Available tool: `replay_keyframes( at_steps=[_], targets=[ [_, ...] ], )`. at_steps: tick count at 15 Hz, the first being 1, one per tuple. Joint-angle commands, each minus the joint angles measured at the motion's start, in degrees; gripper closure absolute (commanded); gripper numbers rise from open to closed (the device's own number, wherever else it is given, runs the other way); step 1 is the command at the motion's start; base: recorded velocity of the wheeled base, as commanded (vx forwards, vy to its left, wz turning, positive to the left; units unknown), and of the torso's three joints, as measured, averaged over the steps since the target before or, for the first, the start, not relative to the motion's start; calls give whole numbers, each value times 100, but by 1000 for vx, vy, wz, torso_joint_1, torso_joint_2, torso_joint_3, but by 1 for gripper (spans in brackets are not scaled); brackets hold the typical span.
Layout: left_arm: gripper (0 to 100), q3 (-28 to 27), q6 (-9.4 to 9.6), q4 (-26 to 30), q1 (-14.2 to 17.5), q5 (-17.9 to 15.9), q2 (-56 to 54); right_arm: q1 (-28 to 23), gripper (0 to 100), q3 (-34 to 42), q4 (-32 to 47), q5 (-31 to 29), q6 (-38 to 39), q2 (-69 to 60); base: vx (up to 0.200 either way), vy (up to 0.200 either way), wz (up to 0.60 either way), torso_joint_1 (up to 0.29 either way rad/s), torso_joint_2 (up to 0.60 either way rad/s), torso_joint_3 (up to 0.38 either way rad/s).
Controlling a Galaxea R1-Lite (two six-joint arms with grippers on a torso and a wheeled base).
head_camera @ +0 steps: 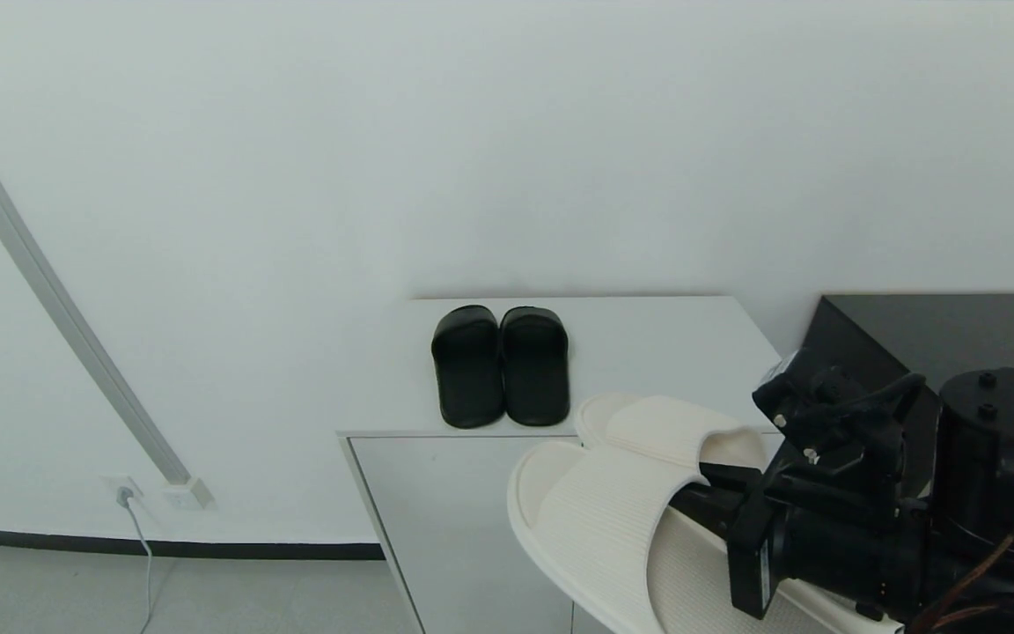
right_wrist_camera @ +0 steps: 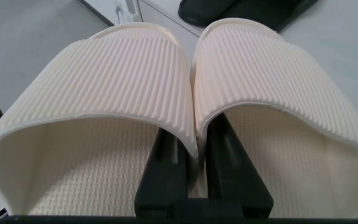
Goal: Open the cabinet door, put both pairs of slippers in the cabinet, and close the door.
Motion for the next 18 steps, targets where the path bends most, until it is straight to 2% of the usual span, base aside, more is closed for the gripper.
replay_keyframes(
  at_steps=[1, 6, 14, 15, 18],
  targets=[
    [100, 1, 3, -2, 1, 4, 4, 7, 100, 21, -10, 5, -1, 44, 0, 0, 0, 0, 0, 0],
    [100, 1, -6, -2, 1, 4, 4, 7, 100, 30, -10, 13, 8, 44, 0, 0, 0, -52, 118, 66],
    [100, 1, 3, -2, 9, -13, 4, 16, 100, 144, -19, 13, -1, -26, 0, 0, 0, -211, 501, 282],
    [0, 1, 3, -2, 1, -13, 4, 25, 100, 162, -19, 13, -1, -17, 0, 0, 0, -222, 540, 305],
    [0, 1, -6, -2, 1, -4, 4, 34, 100, 180, -19, 13, -1, 9, 0, 0, 0, -204, 526, 310]
  ],
)
